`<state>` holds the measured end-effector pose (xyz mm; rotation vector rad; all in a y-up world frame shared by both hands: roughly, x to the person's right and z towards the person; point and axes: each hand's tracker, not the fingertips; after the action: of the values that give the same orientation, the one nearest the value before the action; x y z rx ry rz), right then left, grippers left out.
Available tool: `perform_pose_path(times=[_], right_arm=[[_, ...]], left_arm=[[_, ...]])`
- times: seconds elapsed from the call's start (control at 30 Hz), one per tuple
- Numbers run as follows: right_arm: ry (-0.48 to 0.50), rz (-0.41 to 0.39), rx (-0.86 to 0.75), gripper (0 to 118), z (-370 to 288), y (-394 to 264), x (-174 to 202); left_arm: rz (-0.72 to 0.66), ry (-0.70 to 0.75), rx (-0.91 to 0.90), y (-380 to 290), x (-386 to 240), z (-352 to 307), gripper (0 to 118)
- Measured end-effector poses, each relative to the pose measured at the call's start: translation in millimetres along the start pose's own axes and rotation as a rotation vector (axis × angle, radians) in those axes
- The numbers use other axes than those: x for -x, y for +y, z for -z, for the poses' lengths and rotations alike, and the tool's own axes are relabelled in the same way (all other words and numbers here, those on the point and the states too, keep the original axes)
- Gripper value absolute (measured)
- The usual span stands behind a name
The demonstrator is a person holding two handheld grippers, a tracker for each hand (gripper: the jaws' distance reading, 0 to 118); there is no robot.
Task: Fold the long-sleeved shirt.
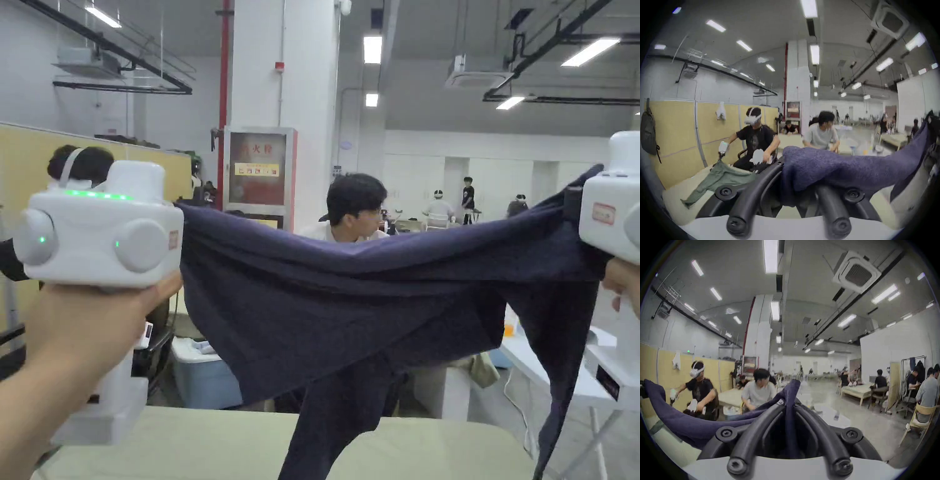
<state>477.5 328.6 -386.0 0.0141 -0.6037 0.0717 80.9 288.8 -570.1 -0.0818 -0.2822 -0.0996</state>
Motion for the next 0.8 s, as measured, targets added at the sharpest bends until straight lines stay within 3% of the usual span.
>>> perform_pose_path(times=[0.1, 0.2, 0.4, 0.5, 0.6, 0.7, 0.8], right_arm=[[0.072, -0.042, 0.122, 14, -28.8, -69.3, -1.6], [0.145, -0.022, 0.263, 14, -78.4, -152.2, -6.5], [0.23, -0.24, 0.484, 14, -184.9, -284.8, 4.9], [0.33, -0.183, 0.606, 14, -238.9, -330.5, -1.7], [0.374, -0.188, 0.66, 14, -288.2, -357.0, -14.4], [0.353, -0.183, 0.656, 14, -319.9, -361.6, -28.8], [0.36, -0.106, 0.652, 14, -336.6, -352.7, -44.3]], left_arm=[[0.087, -0.035, 0.071, -83.6, -3.6, -26.3, 9], [0.1, -0.085, 0.21, -171.8, -0.6, -63.2, 9], [0.144, -0.204, 0.587, -325.8, 8.7, -150.8, 9], [0.111, -0.27, 0.755, -375.9, 22.1, -197.4, 9], [0.066, -0.302, 0.839, -396.5, 39.9, -242.1, 9], [0.03, -0.299, 0.851, -398.9, 57.0, -274.5, 9], [0.038, -0.312, 0.879, -395.1, 69.8, -299.8, 9]])
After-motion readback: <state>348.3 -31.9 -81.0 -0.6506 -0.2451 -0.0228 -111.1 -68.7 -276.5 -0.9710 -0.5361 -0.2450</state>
